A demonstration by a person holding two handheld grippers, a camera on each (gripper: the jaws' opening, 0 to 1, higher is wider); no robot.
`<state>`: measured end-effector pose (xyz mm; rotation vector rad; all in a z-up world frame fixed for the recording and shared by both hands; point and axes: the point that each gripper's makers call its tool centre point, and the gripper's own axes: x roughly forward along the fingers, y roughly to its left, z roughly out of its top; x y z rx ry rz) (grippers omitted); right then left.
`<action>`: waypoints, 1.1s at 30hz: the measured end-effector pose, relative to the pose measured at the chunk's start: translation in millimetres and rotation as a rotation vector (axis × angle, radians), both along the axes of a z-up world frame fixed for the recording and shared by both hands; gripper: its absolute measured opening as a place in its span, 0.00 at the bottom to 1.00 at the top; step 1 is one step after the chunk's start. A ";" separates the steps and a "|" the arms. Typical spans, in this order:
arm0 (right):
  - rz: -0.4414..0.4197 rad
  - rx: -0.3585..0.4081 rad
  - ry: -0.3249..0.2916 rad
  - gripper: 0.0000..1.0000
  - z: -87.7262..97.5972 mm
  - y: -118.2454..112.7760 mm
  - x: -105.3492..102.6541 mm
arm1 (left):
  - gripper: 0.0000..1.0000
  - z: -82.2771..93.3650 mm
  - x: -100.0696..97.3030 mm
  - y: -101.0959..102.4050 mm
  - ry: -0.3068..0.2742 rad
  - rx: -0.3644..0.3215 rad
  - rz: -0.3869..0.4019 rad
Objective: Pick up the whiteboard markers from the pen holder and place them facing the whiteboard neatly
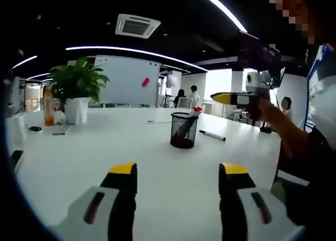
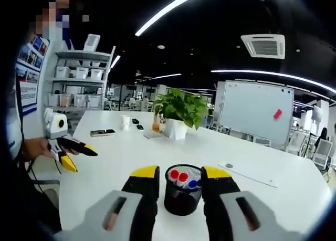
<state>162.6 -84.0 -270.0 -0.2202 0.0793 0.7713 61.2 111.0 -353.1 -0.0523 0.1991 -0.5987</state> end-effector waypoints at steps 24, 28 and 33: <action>-0.024 0.013 0.174 0.20 -36.2 11.5 16.8 | 0.63 5.5 -5.0 3.7 -0.011 -0.013 0.010; -0.036 0.009 0.189 0.20 -34.1 10.2 21.9 | 0.62 3.9 -3.3 0.6 -0.001 -0.022 0.010; -0.048 0.026 0.234 0.20 -44.9 9.8 24.2 | 0.62 5.4 -4.4 2.3 -0.006 -0.019 0.020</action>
